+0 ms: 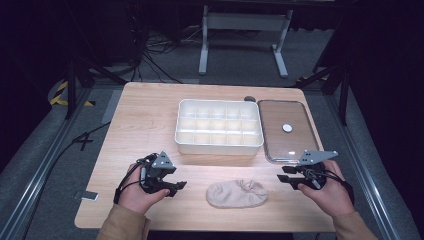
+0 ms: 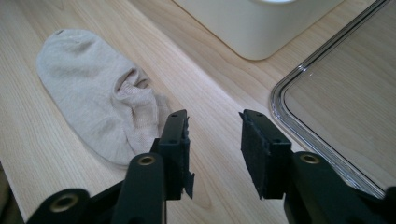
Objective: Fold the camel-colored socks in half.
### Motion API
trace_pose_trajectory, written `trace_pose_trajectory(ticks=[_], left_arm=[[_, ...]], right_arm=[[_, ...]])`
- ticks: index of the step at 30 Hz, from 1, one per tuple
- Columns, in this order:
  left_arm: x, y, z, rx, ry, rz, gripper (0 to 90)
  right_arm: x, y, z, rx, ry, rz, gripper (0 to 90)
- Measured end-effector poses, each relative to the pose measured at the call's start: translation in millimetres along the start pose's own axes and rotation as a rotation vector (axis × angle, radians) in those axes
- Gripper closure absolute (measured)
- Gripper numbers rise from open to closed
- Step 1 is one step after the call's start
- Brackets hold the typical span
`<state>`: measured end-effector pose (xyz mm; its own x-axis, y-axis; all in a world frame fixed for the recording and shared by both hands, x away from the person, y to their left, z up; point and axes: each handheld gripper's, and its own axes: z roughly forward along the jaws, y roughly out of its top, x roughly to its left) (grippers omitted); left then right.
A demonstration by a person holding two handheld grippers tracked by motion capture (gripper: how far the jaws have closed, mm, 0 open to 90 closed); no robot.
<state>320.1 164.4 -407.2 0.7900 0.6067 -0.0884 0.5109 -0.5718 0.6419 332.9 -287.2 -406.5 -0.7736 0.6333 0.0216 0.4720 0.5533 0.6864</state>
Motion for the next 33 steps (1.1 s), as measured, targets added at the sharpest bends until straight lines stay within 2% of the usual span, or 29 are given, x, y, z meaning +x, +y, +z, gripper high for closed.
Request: trace_pose_trajectory(ticks=[2,8,14,17,19,23,27,29,31,33], left_arm=[[0.6,0.2,-0.7,0.009,0.003,-0.004,44.1],[-0.8,2.9,-1.8,-0.015,-0.015,-0.018,44.8],[-8.9,11.8,3.7,-0.026,-0.045,0.008,46.7],[-15.9,16.7,9.2,-0.028,-0.082,0.028,48.3],[-20.3,19.7,13.1,-0.035,-0.099,0.026,50.0],[-31.0,25.6,24.3,-0.032,-0.121,0.049,50.9],[-38.0,30.1,35.0,-0.037,-0.146,0.053,54.0],[-41.8,32.1,42.0,-0.019,-0.158,0.06,54.6],[-44.9,33.2,48.6,-0.005,-0.177,0.076,54.5],[-47.7,34.1,56.6,-0.008,-0.219,0.082,52.9]], right_arm=[[1.1,0.4,0.9,0.008,-0.015,-0.017,60.7],[4.3,2.0,2.2,-0.003,0.008,-0.019,63.0],[7.8,-1.4,1.5,-0.006,0.045,-0.002,71.2],[10.2,-1.8,1.9,0.0,0.055,0.0,74.0],[11.8,-1.8,2.7,0.002,0.062,0.001,74.5],[13.3,-3.6,3.6,0.006,0.064,0.002,74.6],[17.4,-4.1,2.7,-0.008,0.074,0.002,78.1],[19.8,-4.5,2.5,-0.015,0.083,0.002,80.5],[21.6,-6.0,3.3,-0.014,0.085,0.011,83.6],[22.8,-8.0,5.1,-0.005,0.094,0.019,85.6]])
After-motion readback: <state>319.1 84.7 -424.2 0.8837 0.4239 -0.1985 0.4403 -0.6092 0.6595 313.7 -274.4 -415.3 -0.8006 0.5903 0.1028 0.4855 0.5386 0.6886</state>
